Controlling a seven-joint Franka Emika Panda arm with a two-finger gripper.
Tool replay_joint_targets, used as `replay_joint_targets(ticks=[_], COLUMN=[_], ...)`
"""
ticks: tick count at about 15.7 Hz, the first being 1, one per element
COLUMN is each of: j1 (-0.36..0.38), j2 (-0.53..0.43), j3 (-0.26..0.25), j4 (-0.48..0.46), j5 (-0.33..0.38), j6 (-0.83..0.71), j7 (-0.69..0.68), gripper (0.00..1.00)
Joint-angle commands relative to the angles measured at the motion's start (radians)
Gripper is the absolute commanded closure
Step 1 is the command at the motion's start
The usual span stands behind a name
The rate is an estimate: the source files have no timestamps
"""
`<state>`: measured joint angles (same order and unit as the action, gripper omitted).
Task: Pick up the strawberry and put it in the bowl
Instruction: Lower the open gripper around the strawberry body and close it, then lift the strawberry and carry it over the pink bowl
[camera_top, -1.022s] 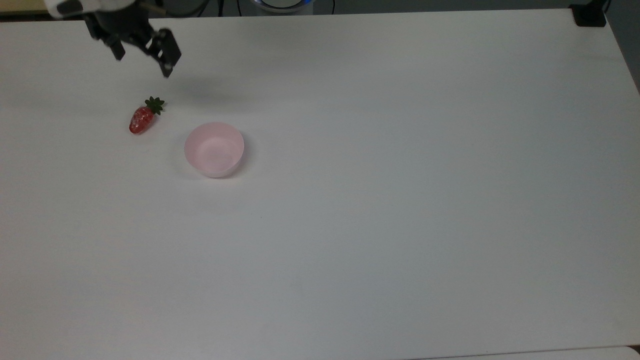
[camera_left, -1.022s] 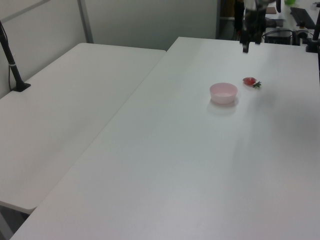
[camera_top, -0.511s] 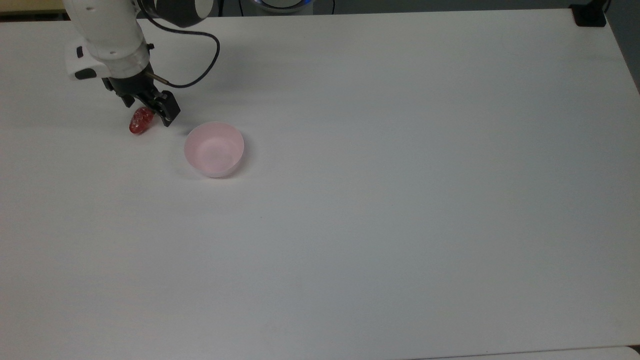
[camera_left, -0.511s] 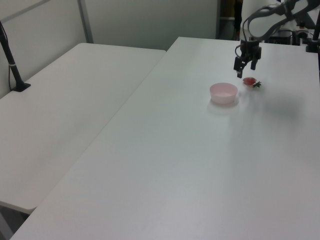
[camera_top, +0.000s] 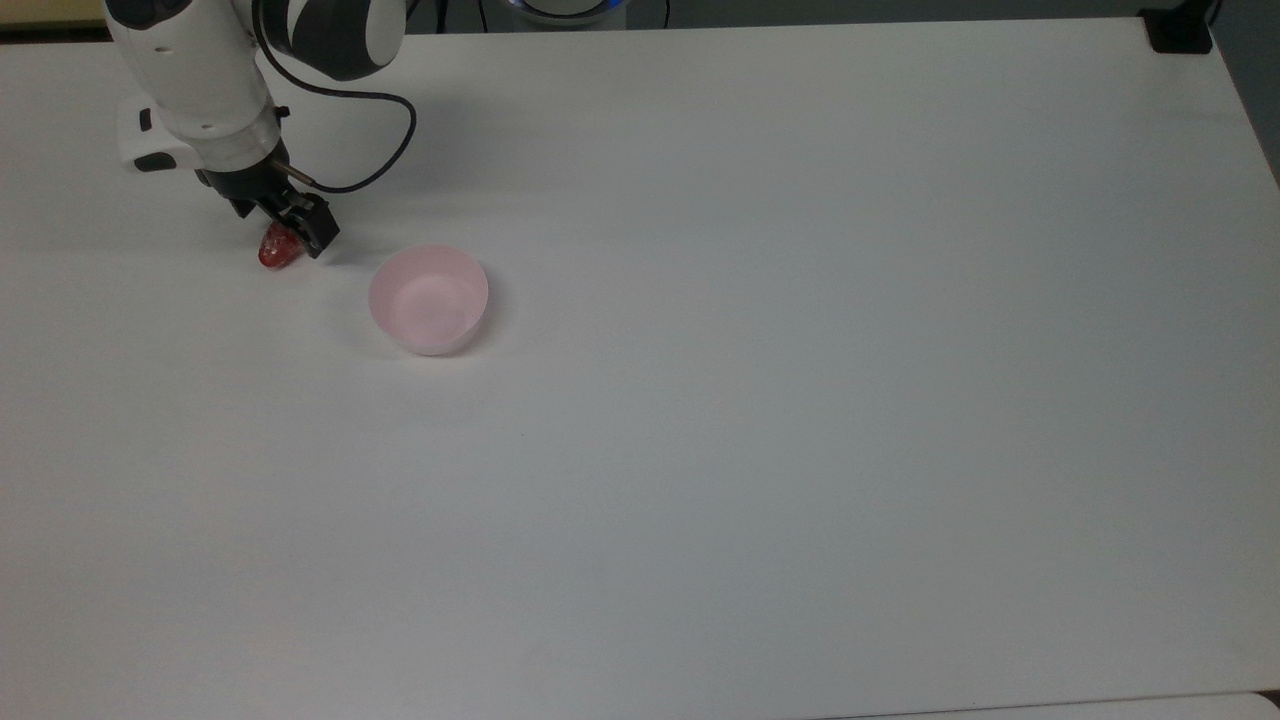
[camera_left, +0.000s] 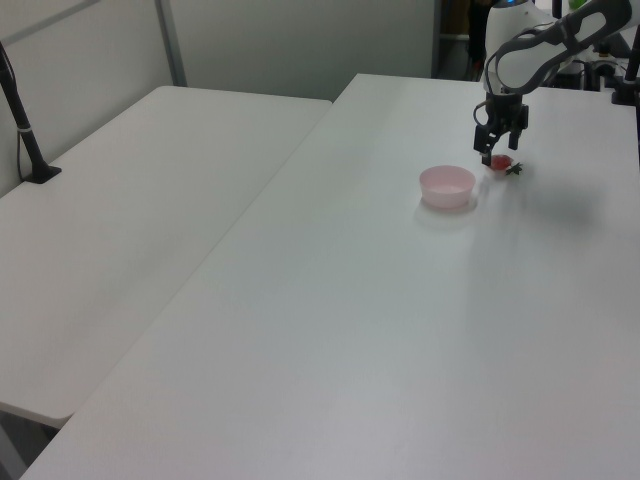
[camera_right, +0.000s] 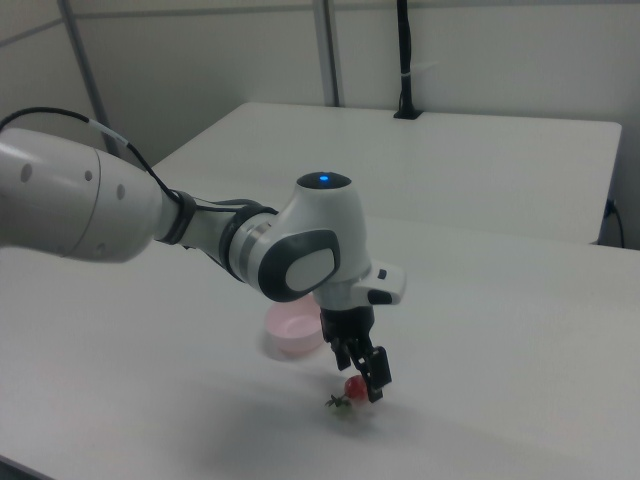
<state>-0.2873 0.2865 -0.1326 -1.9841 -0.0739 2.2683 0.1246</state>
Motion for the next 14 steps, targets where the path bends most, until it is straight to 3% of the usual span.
replay_joint_targets(ticks=[1,3,4,6,11,14], j1=[0.000,0.002,0.000,-0.003,0.007,0.014], j2=[0.033,0.046,0.046,0.046,0.011,-0.024], j3=[-0.013,-0.013,-0.013,-0.013,-0.010,-0.004], j4=[-0.009,-0.009,-0.009,-0.004,-0.001,0.025], j5=[-0.040,-0.046,-0.044,-0.035,-0.029,-0.015], j6=[0.031,0.042,0.043,0.042,0.027,-0.056], j7=[0.004,0.006,0.010,0.016,0.021,0.020], gripper=[0.04,0.17,0.30,0.45,0.60,0.60])
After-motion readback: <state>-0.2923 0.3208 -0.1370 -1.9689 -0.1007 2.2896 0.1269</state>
